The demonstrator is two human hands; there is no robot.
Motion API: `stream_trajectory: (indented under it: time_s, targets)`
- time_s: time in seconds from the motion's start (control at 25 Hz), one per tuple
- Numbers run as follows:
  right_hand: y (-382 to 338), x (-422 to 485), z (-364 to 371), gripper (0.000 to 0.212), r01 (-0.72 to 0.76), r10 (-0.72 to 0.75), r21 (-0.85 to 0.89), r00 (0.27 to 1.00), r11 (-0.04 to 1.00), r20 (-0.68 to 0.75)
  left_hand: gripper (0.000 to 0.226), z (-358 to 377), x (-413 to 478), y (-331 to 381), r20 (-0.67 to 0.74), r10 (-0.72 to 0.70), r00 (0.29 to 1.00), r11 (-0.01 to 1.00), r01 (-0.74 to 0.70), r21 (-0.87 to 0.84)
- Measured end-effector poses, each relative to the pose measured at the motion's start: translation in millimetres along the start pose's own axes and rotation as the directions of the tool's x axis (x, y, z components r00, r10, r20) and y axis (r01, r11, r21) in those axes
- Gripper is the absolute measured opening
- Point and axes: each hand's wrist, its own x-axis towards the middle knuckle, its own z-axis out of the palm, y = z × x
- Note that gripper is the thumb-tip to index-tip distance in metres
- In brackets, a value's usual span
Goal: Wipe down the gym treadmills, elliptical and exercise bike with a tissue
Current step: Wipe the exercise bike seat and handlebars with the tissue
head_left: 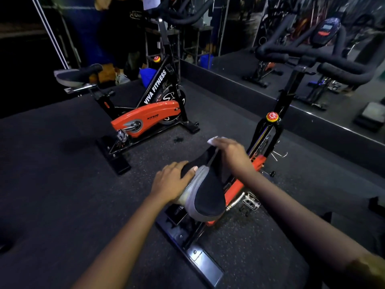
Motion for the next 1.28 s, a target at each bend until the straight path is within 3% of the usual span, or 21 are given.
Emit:
stream_trajectory:
  time_s: [0.04, 0.16, 0.28, 0.36, 0.44, 0.52, 0.6, 0.68, 0.76, 0.92, 1.12, 1.28]
  targets:
    - [8, 9, -1, 0.029, -0.047, 0.047, -0.067, 0.999, 0.997, -0.003, 0.056, -1, 2, 2, 0.008, 0.023, 1.000, 1.000, -0.023, 0.019]
    - [7, 4, 5, 0.032, 0.035, -0.028, -0.160, 0.999, 0.987, 0.046, 0.058, -1, 3, 8, 0.020, 0.032, 0.999, 0.998, -0.033, 0.048]
    - [-9, -21, 21, 0.044, 0.133, -0.132, -0.094, 0.991, 0.987, 0.020, 0.057, 0, 5, 8, 0.031, 0.011, 0.999, 0.999, -0.012, 0.037]
    - [-18, -34, 24, 0.039, 0.270, -0.269, -0.024, 0.962, 0.962, 0.049, 0.054, 0, 5, 6, 0.038, 0.004, 0.999, 0.999, -0.005, 0.037]
    - [-11, -27, 13, 0.039, 0.311, -0.312, 0.036, 0.950, 0.950, 0.032, 0.053, -1, 5, 5, 0.045, -0.006, 0.999, 0.999, 0.004, 0.037]
    - [10, -5, -1, 0.042, 0.193, -0.192, 0.028, 0.980, 0.981, -0.043, 0.053, -1, 5, 6, 0.050, -0.014, 0.999, 1.000, 0.013, 0.023]
    - [36, 14, -10, 0.040, 0.062, -0.062, -0.017, 0.998, 0.998, -0.012, 0.053, -1, 5, 6, 0.051, -0.016, 0.999, 1.000, 0.014, 0.027]
    - [50, 16, -5, 0.043, 0.076, -0.071, -0.074, 0.995, 0.994, 0.073, 0.053, -1, 5, 6, 0.059, -0.022, 0.998, 0.999, 0.020, 0.027]
    - [58, 8, 2, 0.045, 0.079, -0.077, -0.080, 0.997, 0.994, 0.029, 0.052, 0, 5, 6, 0.060, -0.027, 0.998, 1.000, 0.026, 0.017]
    - [46, -25, 13, 0.043, -0.052, 0.044, -0.076, 0.994, 0.996, -0.099, 0.051, 1, 6, 5, 0.028, -0.034, 0.999, 0.999, 0.034, -0.010]
    - [24, -62, 11, 0.056, 0.016, -0.015, 0.008, 0.993, 1.000, -0.115, 0.051, 2, 5, 3, 0.020, -0.029, 0.999, 0.999, 0.029, -0.024]
    - [26, -6, -12, 0.041, -0.154, 0.158, 0.041, 0.981, 0.987, -0.109, 0.051, 2, 6, 4, 0.026, -0.030, 0.999, 0.999, 0.030, -0.011]
